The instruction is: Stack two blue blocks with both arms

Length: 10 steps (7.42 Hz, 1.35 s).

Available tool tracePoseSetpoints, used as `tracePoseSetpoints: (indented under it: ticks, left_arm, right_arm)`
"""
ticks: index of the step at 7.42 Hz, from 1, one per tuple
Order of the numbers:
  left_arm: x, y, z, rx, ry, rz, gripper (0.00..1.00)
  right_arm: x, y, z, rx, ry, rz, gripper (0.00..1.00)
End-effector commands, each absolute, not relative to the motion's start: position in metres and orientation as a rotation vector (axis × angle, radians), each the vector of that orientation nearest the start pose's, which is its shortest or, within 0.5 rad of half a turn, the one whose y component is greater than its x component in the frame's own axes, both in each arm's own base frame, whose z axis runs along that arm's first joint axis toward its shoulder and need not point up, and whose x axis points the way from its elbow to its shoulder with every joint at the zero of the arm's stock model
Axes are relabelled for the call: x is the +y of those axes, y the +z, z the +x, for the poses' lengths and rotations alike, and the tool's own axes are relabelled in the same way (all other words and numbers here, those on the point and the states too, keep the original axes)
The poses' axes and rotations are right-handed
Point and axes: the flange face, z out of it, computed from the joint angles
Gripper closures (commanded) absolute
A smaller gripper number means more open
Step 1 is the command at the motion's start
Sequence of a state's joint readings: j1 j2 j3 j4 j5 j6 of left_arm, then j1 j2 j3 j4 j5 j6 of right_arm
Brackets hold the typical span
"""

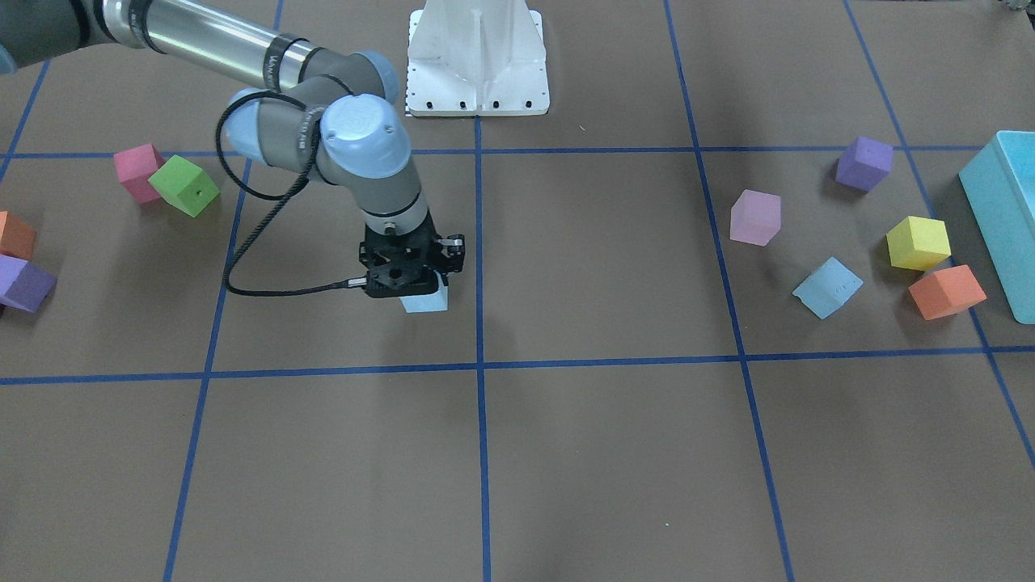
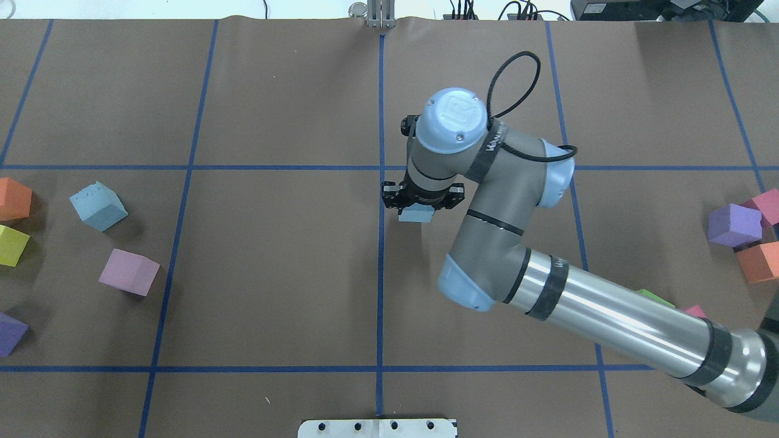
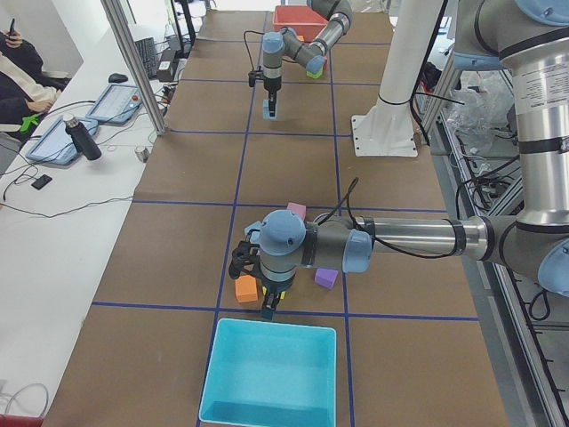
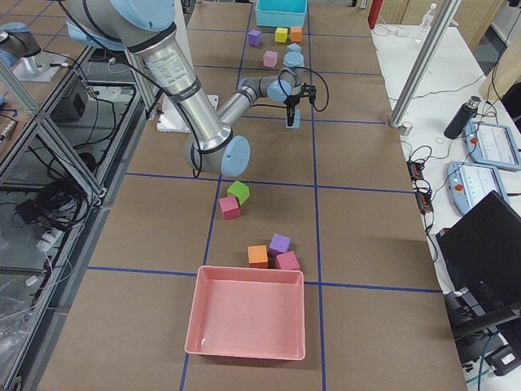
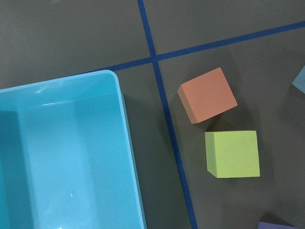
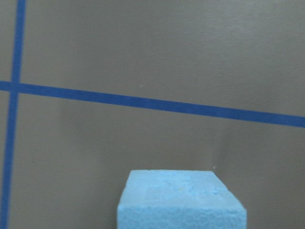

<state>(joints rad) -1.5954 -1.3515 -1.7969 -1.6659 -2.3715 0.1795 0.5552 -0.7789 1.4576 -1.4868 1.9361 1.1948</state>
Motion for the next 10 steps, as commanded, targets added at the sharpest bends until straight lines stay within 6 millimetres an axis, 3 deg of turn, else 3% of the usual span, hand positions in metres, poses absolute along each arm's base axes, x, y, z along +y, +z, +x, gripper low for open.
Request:
tracePoseSetpoints:
  ticks: [1,3,4,5,7,8,9,10]
  left_arm:
    - [-0.404,0.634,-0.072,0.787,0.187,0.177,0.02]
    - [-0.404,0.638,-0.071,0.788,0.187,0.17,0.02]
    - [-0.404,0.638,-0.071,0.79,0.187,0.17,0.02]
    - [-0.404,0.638,-0.072,0.79,0.185,0.171,0.02]
    - [-0.404,0.637,-0.072,0.789,0.187,0.173,0.02]
    - [-0.404,0.637,-0.072,0.789,0.187,0.173,0.02]
    - [-0.404,0.634,-0.072,0.789,0.188,0.179,0.02]
    - [-0.407,0.63,-0.072,0.788,0.189,0.185,0.02]
  right_arm:
    - [-0.44,0.181,-0.632,-0.782,0.019,0.011,0.84]
    - [-0.429,0.178,-0.644,-0.781,0.025,-0.002,0.77]
    - [-0.43,0.18,-0.644,-0.777,0.014,0.014,0.65]
    - [-0.431,0.189,-0.644,-0.769,0.008,0.018,0.42]
    - [-0.434,0.195,-0.643,-0.75,0.001,0.067,0.1]
    - [-0.434,0.191,-0.642,-0.755,-0.007,0.077,0.01]
    - [-0.435,0.182,-0.634,-0.773,-0.008,0.092,0.01]
    - [-0.453,0.155,-0.599,-0.826,-0.002,0.131,0.01]
